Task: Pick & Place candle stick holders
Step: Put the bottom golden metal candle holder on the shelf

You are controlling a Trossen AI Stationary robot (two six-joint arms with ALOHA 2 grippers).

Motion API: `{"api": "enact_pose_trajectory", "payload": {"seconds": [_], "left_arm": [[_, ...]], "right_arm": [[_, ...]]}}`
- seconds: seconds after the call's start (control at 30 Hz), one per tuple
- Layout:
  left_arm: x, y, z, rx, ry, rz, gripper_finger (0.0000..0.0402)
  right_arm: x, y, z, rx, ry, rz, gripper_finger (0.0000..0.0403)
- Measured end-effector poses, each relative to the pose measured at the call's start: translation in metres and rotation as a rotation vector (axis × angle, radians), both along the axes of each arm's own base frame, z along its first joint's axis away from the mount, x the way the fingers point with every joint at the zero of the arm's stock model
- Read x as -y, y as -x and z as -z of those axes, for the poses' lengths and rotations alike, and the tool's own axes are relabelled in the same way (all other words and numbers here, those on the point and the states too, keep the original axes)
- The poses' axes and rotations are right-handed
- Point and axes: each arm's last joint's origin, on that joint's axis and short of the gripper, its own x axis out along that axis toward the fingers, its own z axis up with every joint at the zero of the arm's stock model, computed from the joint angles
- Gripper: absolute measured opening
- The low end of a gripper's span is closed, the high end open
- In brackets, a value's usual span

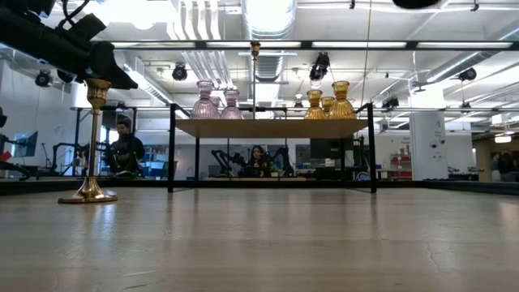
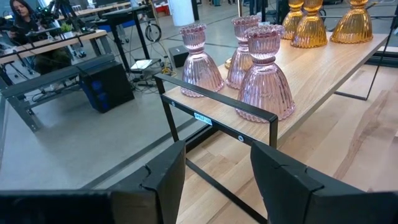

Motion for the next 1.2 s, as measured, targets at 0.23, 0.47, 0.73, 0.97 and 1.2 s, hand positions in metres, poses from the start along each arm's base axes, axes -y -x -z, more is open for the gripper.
{"api": "enact_pose_trajectory", "payload": {"seconds": [0.23,0.47,0.73,0.97,1.2], "left_arm": [[0.0,0.0,0.0,0.0,0.0,0.0,0.0186],[0.0,0.0,0.0,0.0,0.0,0.0,0.0187],[0.0,0.0,0.0,0.0,0.0,0.0,0.0186],[0.0,0.0,0.0,0.0,0.0,0.0,0.0187],[0.0,0.0,0.0,0.0,0.0,0.0,0.0187]], "right_arm": [[0.01,-0.004,-0.073,-0.021,0.088,0.152,0.0011],[0.025,-0.033,-0.119,-0.07,0.107,0.411,0.0011],[0.052,-0.098,-0.138,-0.153,0.125,0.463,0.0011],[0.072,-0.136,-0.15,-0.164,0.169,0.46,0.0011],[0.107,-0.165,-0.149,-0.183,0.161,0.425,0.0011]]}}
